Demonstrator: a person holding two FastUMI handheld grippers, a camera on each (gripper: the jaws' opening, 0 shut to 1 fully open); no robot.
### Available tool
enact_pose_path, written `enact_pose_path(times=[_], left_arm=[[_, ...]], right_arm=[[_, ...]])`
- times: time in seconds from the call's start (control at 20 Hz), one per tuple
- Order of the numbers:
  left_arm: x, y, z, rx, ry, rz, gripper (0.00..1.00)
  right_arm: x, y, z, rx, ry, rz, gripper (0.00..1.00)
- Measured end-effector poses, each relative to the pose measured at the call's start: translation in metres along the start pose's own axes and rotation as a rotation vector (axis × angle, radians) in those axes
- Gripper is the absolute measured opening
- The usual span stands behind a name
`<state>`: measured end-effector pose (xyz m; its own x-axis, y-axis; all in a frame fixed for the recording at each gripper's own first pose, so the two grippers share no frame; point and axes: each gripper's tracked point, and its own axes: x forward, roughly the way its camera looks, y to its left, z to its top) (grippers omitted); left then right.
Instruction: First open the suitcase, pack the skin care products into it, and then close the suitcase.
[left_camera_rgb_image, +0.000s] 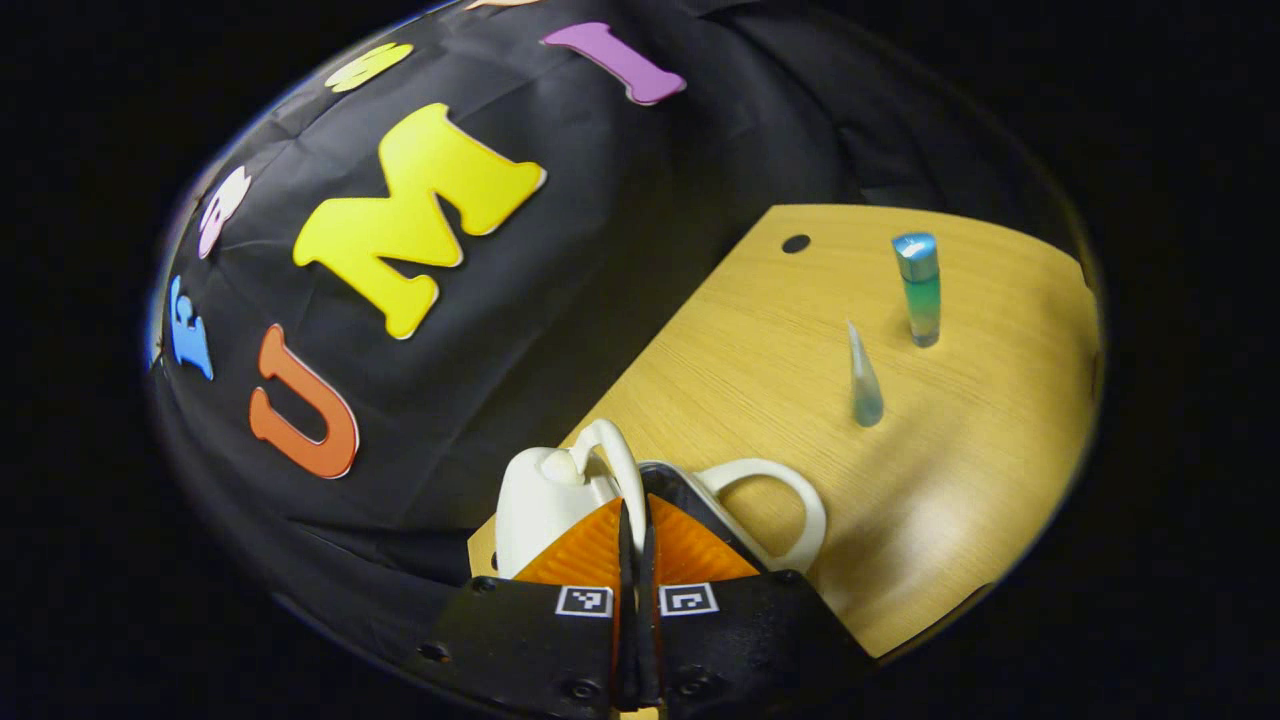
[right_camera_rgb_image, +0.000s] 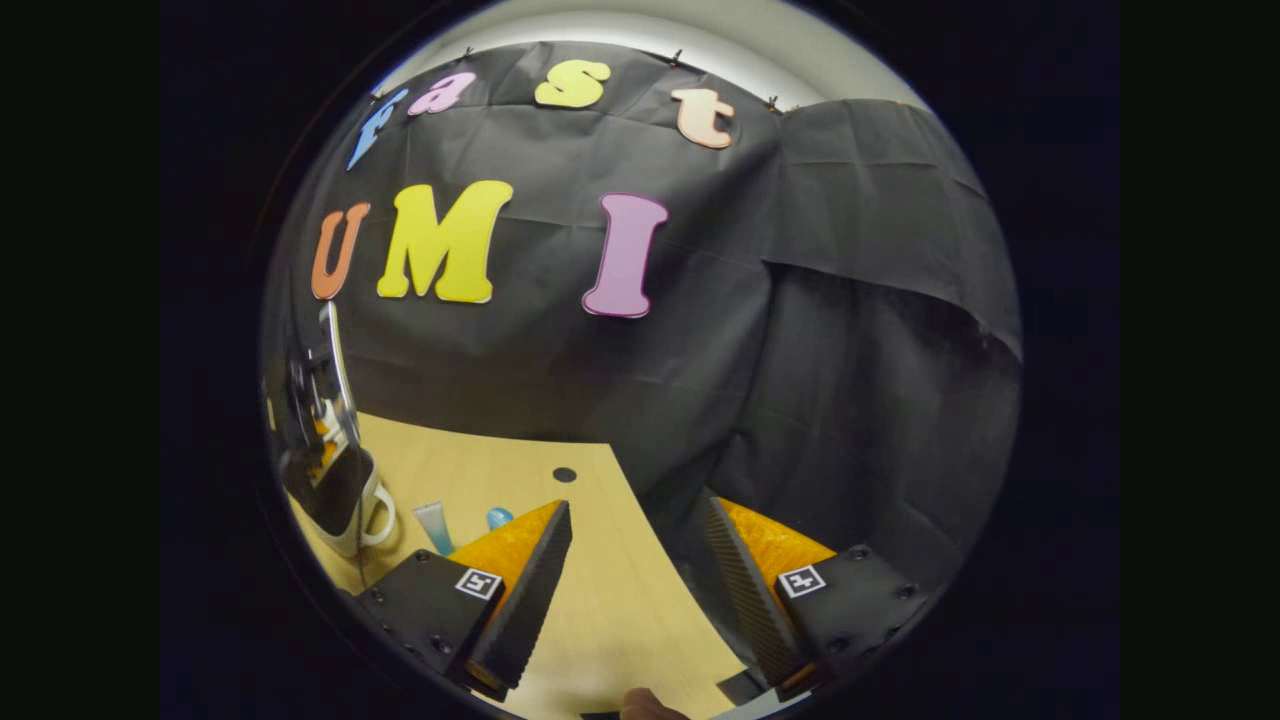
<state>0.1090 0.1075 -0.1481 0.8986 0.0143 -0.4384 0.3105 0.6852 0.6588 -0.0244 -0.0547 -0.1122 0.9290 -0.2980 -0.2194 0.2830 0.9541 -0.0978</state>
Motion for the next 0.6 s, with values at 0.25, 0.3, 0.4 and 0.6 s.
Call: enact_pose_path(times=[0.25, 0.3, 0.4, 0.6], left_arm=[[-0.024, 0.095, -0.021, -0.180, -0.021, 0.035, 0.03], [-0.027, 0.114, -0.030, -0.199, -0.023, 0.044, 0.03], [-0.032, 0.152, -0.048, -0.213, -0.029, 0.083, 0.02], [-0.025, 0.208, -0.107, -0.202, 0.015, 0.138, 0.02]], right_arm=[[-0.004, 0.045, 0.007, -0.010, 0.001, 0.048, 0.81], [-0.005, 0.054, 0.008, -0.011, 0.002, 0.059, 0.81], [-0.008, 0.074, 0.014, -0.001, 0.003, 0.085, 0.81], [-0.014, 0.106, 0.018, -0.018, 0.000, 0.121, 0.82]])
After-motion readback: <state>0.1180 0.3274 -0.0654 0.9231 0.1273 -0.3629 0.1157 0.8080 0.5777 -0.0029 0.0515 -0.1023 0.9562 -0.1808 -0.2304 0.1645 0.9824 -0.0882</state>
